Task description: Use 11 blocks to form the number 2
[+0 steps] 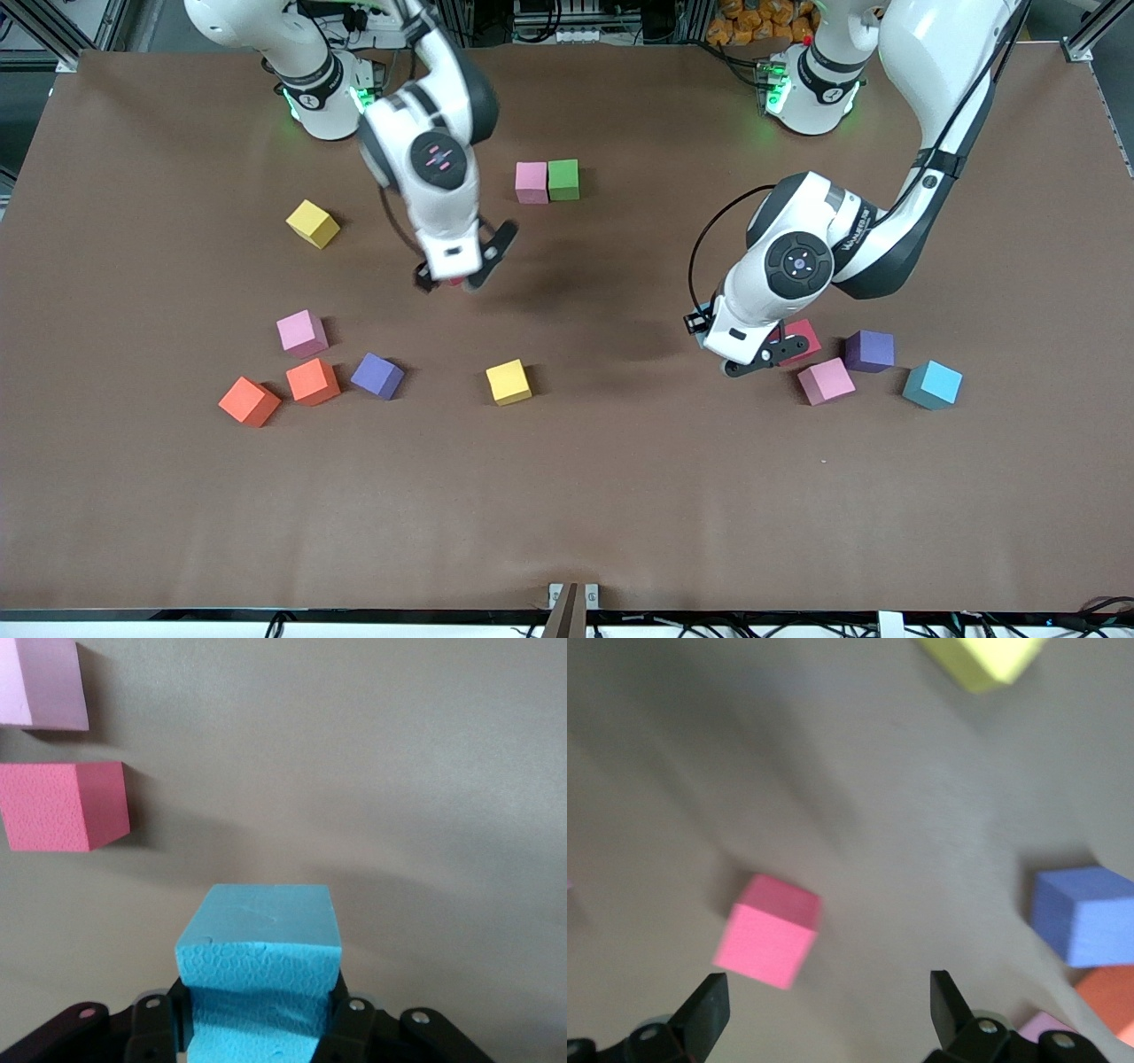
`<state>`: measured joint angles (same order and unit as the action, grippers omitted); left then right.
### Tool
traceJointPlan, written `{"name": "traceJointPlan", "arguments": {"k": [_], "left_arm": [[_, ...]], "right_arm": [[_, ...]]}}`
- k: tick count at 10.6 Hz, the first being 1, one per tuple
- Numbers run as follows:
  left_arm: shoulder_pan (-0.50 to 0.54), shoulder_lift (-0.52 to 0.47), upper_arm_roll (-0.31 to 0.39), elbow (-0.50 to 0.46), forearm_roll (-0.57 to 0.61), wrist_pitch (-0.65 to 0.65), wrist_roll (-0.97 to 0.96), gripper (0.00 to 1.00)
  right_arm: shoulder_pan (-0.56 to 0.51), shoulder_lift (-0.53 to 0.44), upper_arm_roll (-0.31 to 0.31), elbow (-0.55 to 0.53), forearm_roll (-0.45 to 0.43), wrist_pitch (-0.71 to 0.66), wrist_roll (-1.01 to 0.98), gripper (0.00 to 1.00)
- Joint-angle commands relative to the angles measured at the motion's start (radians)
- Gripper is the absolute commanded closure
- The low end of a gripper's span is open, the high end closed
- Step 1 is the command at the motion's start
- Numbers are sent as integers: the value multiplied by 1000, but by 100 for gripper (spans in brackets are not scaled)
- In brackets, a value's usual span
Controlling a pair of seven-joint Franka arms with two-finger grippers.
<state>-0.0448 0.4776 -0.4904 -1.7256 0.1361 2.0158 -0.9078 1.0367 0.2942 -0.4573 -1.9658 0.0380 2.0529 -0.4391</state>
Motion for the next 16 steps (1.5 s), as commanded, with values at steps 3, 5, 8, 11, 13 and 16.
{"name": "traceJointPlan", "arguments": {"k": [3,5,8,11,13,16], "left_arm": [[-14,-2,3,9,-6,-20,-36,68],[-17,-1,3,11,-6,-20,-39,68],[-44,4,1,9,-6,-19,-126,68],[-115,38,3,-2,-16,-8,-339,68],[-116,39,1,-23,-23,-2,-457,69],[-98,12,-34,-84,-23,17,-629,70]], "right_arm": [[-47,42,8,-103,179,94,31,0],[-21,34,8,-192,263,182,29,0],[25,26,9,-272,293,266,40,0],[72,17,9,-309,384,277,39,0],[75,20,9,-344,384,343,39,0],[71,20,8,-372,384,374,28,8]]}}
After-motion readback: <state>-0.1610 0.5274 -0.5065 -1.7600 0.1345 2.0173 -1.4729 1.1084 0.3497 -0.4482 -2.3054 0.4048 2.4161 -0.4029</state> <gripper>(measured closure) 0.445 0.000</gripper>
